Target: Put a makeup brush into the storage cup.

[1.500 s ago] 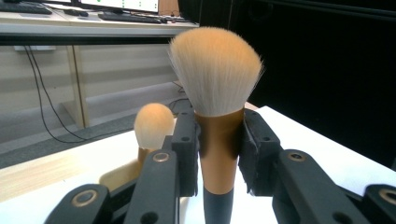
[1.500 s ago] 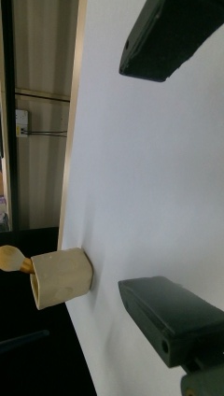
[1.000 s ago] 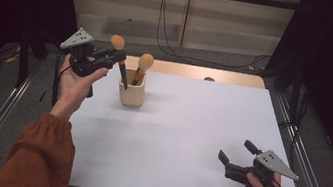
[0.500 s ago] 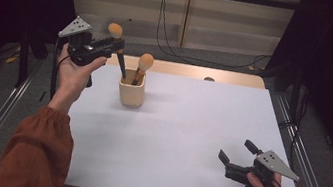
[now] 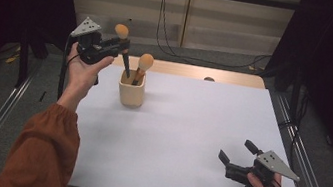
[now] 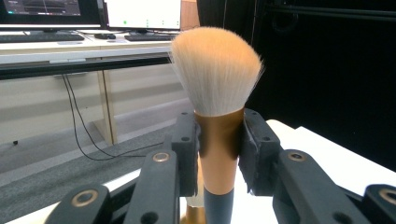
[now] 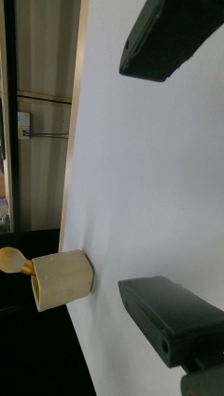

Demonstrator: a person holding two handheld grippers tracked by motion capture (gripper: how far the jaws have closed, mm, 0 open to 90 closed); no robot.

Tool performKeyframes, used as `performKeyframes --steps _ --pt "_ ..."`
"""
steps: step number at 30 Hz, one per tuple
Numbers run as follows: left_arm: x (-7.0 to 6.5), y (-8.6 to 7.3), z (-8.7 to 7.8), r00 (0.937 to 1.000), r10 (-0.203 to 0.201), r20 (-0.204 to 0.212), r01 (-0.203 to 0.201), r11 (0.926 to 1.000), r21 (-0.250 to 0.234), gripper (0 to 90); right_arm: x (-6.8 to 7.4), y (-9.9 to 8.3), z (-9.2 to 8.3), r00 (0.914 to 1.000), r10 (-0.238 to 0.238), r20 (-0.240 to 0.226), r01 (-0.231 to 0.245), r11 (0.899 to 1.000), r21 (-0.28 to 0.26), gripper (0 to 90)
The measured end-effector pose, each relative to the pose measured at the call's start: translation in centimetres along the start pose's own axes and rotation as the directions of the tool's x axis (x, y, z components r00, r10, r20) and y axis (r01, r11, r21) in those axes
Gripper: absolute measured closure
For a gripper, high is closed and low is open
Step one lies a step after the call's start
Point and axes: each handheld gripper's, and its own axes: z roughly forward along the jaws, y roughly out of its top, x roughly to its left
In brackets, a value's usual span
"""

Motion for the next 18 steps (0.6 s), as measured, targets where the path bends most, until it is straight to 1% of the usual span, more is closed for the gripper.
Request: performKeyframes --steps 1,4,8,10,14,15,16,17,18 --pt "0.0 -0.1 0.1 1.0 0.006 0.0 -0.006 1.0 0.005 70.0 0.0 0.0 0.0 1.0 0.001 -0.001 -0.001 1.0 0.001 0.2" --pt "0.0 -0.5 0.5 1.0 0.0 0.001 0.0 1.0 0.008 70.0 0.0 0.0 0.0 1.0 0.003 -0.004 -0.003 1.0 0.003 0.2" --pt "0.1 -1.0 0.8 1.0 0.004 -0.003 -0.004 0.9996 0.027 70.0 0.0 0.0 0.0 1.0 0.002 -0.004 -0.002 1.0 0.003 0.2" --pt "0.2 -1.3 1.0 1.0 -0.001 -0.004 0.001 0.9996 0.028 70.0 0.0 0.0 0.0 1.0 0.004 -0.004 -0.004 1.0 0.001 0.3" --pt "0.4 -1.9 1.2 0.9999 -0.001 -0.01 0.001 0.9989 0.046 70.0 0.0 0.0 0.0 0.9999 0.01 -0.007 -0.01 1.0 0.002 0.3" --pt "0.5 -2.1 1.3 0.9999 -0.004 -0.011 0.004 0.9987 0.051 70.0 0.0 0.0 0.0 1.0 0.005 -0.008 -0.005 1.0 0.003 0.2" --pt "0.5 -2.3 1.3 0.9999 -0.007 -0.01 0.008 0.9986 0.051 70.0 0.0 0.0 0.0 0.9999 0.011 -0.009 -0.011 1.0 0.001 0.3" --pt "0.5 -2.4 1.3 0.9999 -0.001 -0.01 0.002 0.9985 0.056 70.0 0.0 0.0 0.0 0.9999 0.003 -0.01 -0.003 1.0 0.004 0.2" --pt "0.5 -2.6 1.4 0.9999 -0.01 -0.01 0.01 0.9984 0.055 70.0 0.0 -0.1 0.0 1.0 0.001 -0.01 -0.001 1.0 0.005 0.2"
